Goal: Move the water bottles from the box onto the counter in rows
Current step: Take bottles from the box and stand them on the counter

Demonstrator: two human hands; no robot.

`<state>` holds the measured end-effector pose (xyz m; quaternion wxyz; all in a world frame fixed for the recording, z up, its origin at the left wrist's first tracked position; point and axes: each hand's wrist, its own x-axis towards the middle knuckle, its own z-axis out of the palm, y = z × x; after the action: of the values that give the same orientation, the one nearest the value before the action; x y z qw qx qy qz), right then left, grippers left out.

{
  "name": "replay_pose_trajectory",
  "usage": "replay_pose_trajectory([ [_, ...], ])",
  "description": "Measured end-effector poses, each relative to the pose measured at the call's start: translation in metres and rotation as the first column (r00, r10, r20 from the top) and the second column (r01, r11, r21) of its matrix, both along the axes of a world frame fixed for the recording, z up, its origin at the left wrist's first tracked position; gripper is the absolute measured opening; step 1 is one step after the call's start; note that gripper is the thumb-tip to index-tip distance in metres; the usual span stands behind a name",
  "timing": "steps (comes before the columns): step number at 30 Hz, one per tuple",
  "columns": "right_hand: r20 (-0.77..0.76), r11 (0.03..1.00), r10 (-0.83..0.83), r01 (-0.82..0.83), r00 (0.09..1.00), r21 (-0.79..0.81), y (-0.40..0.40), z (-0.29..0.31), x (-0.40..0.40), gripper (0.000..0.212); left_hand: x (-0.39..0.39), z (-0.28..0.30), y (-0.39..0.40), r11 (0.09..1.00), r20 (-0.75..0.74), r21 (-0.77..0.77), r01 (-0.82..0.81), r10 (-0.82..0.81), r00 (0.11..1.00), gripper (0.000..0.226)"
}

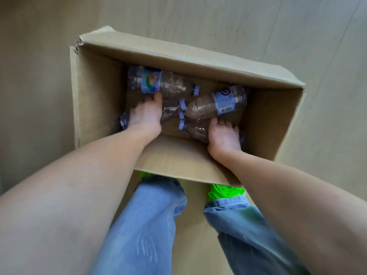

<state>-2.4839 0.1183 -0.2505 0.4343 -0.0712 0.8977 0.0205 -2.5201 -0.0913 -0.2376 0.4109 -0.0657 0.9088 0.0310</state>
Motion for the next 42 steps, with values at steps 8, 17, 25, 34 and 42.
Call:
replay_pose_trajectory([
  [8,-0.044,0.982,-0.14,0.133,0.989,-0.137,-0.006,0.089,-0.01,0.046,-0.005,0.09,0.006,0.968,-0.07,0.163,-0.19,0.203,0.977,0.067],
  [17,-0.085,0.907,-0.348,0.311,0.934,-0.284,0.002,0.266,-0.044,0.041,-0.041,0.289,0.005,0.886,-0.178,0.26,-0.383,0.434,0.883,0.061],
  [25,-0.125,0.801,-0.503,0.407,0.855,-0.44,0.0,0.457,-0.097,0.052,-0.075,0.497,0.013,0.839,-0.339,0.324,-0.436,0.534,0.775,0.063],
  [34,-0.213,0.739,-0.509,0.297,0.834,-0.605,-0.016,0.667,-0.136,0.052,-0.065,0.712,0.002,0.781,-0.539,0.416,-0.465,0.624,0.565,0.072],
  [42,-0.265,0.633,-0.484,0.125,0.834,-0.764,-0.075,0.813,-0.124,0.052,-0.007,0.855,-0.041,0.777,-0.731,0.402,-0.485,0.591,0.341,0.074],
])
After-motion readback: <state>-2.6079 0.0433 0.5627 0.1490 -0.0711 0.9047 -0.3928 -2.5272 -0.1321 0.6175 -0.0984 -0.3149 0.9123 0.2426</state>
